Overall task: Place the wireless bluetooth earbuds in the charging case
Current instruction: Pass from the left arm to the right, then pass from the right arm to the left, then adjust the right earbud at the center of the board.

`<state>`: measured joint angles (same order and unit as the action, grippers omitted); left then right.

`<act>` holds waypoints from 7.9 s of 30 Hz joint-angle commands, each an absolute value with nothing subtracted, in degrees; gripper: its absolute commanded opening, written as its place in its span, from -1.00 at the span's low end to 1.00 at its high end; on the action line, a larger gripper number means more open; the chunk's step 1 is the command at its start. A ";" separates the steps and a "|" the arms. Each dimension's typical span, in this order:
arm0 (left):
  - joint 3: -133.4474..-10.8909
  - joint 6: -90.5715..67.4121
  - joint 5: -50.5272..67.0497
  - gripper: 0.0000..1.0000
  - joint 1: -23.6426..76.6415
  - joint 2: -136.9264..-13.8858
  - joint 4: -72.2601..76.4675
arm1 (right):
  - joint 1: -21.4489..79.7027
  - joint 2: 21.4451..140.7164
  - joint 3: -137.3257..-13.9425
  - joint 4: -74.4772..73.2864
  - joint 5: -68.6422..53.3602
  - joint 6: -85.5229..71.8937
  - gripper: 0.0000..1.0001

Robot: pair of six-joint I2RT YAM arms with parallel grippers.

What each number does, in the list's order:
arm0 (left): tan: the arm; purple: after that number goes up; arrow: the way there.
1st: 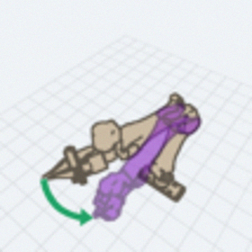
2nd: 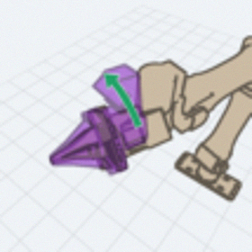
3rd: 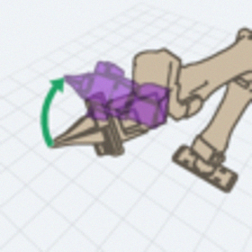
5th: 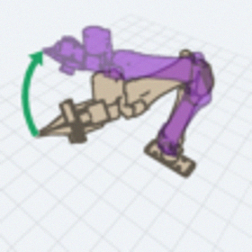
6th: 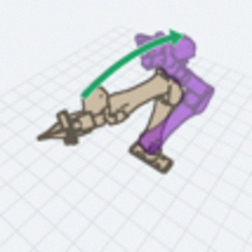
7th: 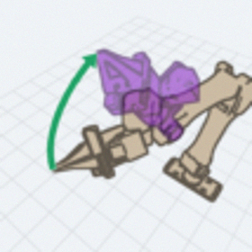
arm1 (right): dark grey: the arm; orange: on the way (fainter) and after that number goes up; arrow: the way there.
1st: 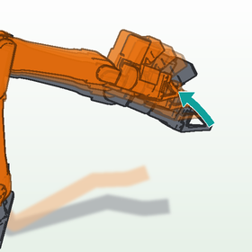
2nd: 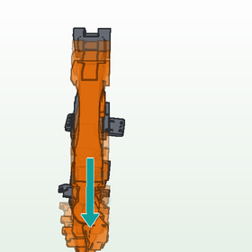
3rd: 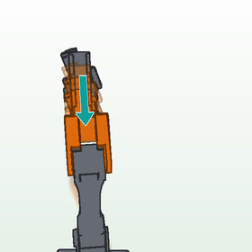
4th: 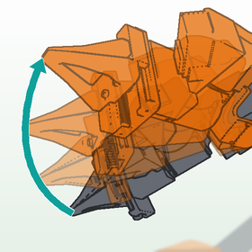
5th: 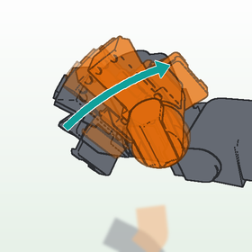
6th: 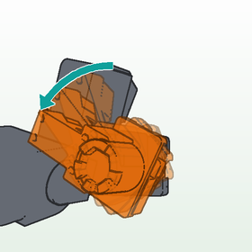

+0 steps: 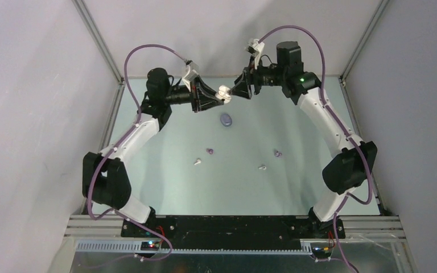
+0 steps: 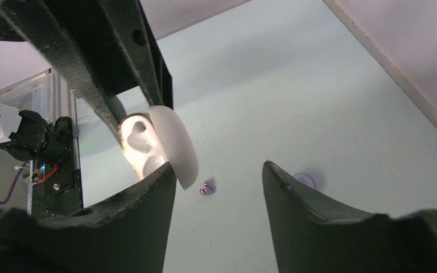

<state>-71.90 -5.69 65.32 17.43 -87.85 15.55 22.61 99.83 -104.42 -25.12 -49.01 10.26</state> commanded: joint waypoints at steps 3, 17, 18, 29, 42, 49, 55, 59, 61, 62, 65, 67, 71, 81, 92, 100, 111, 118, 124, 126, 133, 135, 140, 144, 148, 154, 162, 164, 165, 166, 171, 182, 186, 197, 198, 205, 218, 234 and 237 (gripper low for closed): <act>-70.23 -17.26 67.66 -1.00 16.88 -89.01 31.47 | 19.57 91.02 -107.27 -24.33 -47.49 6.77 0.42; -68.30 -29.03 65.39 -1.00 16.52 -91.32 45.93 | 16.29 90.41 -103.81 -27.86 -47.96 8.21 0.30; -68.42 -29.12 65.35 -1.00 16.52 -91.21 45.54 | 16.86 91.13 -104.77 -27.09 -49.32 7.93 0.26; -68.61 -29.54 64.96 -1.00 16.56 -89.47 43.00 | 20.62 100.53 -111.47 -22.45 -58.88 2.59 0.07; -69.06 -29.13 64.22 -1.00 16.58 -89.39 42.54 | 22.18 100.83 -110.33 -22.97 -61.79 2.67 -0.65; -68.61 -28.86 63.74 -1.00 16.61 -89.16 42.63 | 22.95 100.37 -110.24 -24.94 -58.71 5.50 -0.38; -68.18 -28.78 63.60 -1.00 16.67 -88.88 42.56 | 23.38 100.50 -109.82 -25.78 -58.52 6.61 -0.48; -68.30 -27.74 61.58 -0.71 16.68 -88.66 40.23 | 24.19 99.90 -110.87 -27.59 -56.65 10.80 -0.82; -68.52 -25.78 60.37 -0.33 16.58 -88.11 34.78 | 24.99 99.59 -112.32 -30.16 -53.12 15.73 -0.91; -68.54 -23.32 60.15 -0.24 16.58 -87.87 32.86 | 25.15 99.19 -112.85 -32.19 -52.13 19.53 -0.95; -68.21 -18.14 59.51 0.05 16.41 -86.15 23.94 | 26.15 98.08 -113.94 -35.20 -47.31 26.49 -0.99; -67.06 -16.06 59.54 0.17 16.23 -85.11 22.46 | 26.98 97.15 -113.92 -36.67 -44.31 31.28 -1.00; -64.17 -7.72 59.84 0.27 16.03 -82.38 22.67 | 28.75 95.53 -113.65 -38.83 -40.76 38.54 -1.00; -63.06 -3.22 59.80 0.32 16.72 -82.99 24.79 | 31.51 94.28 -112.05 -39.44 -37.65 41.73 -1.00; -63.07 -6.16 61.09 0.37 17.22 -82.48 27.27 | 32.33 94.31 -110.74 -38.17 -34.60 42.10 -1.00; -64.15 -7.90 62.78 0.04 17.15 -83.59 27.57 | 32.63 94.69 -110.24 -36.45 -32.09 41.39 -1.00; -64.95 -10.61 62.21 0.09 17.35 -84.53 29.92 | 33.75 95.37 -109.74 -34.72 -29.21 40.85 -1.00; -65.30 -11.56 62.39 -0.23 17.40 -85.14 30.43 | 34.18 95.69 -109.80 -33.96 -28.54 40.09 -1.00; -65.50 -13.74 62.62 -0.64 17.41 -85.96 32.57 | 34.26 95.56 -109.33 -33.84 -28.37 39.82 -1.00; -65.34 -14.43 62.54 -0.76 17.46 -86.08 33.65 | 34.23 95.47 -109.07 -33.88 -28.08 39.81 -1.00; -65.13 -16.45 61.60 -0.15 17.45 -86.25 35.58 | 34.41 95.39 -108.13 -33.49 -26.85 39.83 -1.00; -65.09 -16.79 61.52 -0.07 17.55 -86.28 35.77 | 34.47 95.51 -108.15 -33.15 -26.11 39.77 -1.00; -65.33 -16.75 61.68 -0.12 17.63 -86.48 35.65 | 34.47 95.86 -108.28 -32.74 -25.76 39.58 -1.00; -65.68 -16.52 61.74 -0.21 17.72 -86.86 35.07 | 34.47 95.89 -108.29 -32.62 -25.48 39.35 -1.00; -66.16 -16.52 61.60 -0.19 17.75 -87.54 34.23 | 34.48 95.73 -108.29 -32.23 -25.20 38.93 -1.00; -66.78 -18.91 61.88 -0.37 17.76 -89.20 36.40 | 34.47 95.52 -108.30 -31.83 -24.51 38.63 -1.00; -66.19 -21.37 62.14 -0.43 17.79 -89.82 39.58 | 34.51 95.51 -108.05 -31.20 -23.76 37.96 -1.00; -65.92 -21.60 61.95 -0.25 17.81 -89.63 39.97 | 34.49 95.56 -108.11 -31.07 -23.59 37.78 -1.00; -65.74 -21.57 61.91 -0.20 17.79 -89.55 40.05 | 34.42 95.59 -108.15 -31.00 -23.53 37.70 -1.00; -65.68 -21.56 61.86 -0.20 17.77 -89.51 40.06 | 34.44 95.55 -108.13 -30.91 -23.48 37.64 -1.00; -65.61 -21.47 61.76 -0.20 17.76 -89.55 39.57 | 34.51 95.57 -108.13 -30.81 -23.38 37.45 -1.00; -65.74 -20.52 61.03 -0.40 17.80 -90.15 38.23 | 34.55 95.04 -107.48 -30.61 -23.12 37.34 -1.00; -65.70 -20.82 60.70 -0.67 17.72 -90.53 38.70 | 34.69 94.78 -107.37 -30.74 -23.31 37.31 -1.00; -63.84 -22.04 63.18 -1.00 16.53 -90.43 42.89 | 34.05 88.23 -108.67 -36.90 -24.23 36.02 0.08; -63.78 -22.25 63.48 -1.00 16.44 -90.30 42.98 | 33.52 87.67 -108.78 -38.30 -25.41 35.09 0.12; -61.91 -22.49 64.53 -1.00 14.74 -87.76 42.33 | 27.94 81.33 -98.62 -43.79 -33.16 31.23 0.03; -53.35 -25.82 57.08 -1.00 12.76 -78.82 39.42 | 18.31 80.21 -65.16 -43.17 -30.13 8.59 -0.39; -48.79 -24.56 54.22 -1.00 11.69 -72.67 34.46 | 18.61 78.88 -49.00 -33.51 -31.95 50.79 -0.25; -48.86 -22.65 51.71 -1.00 11.62 -71.04 30.75 | 21.00 79.22 -48.74 -26.84 -23.19 39.31 -0.24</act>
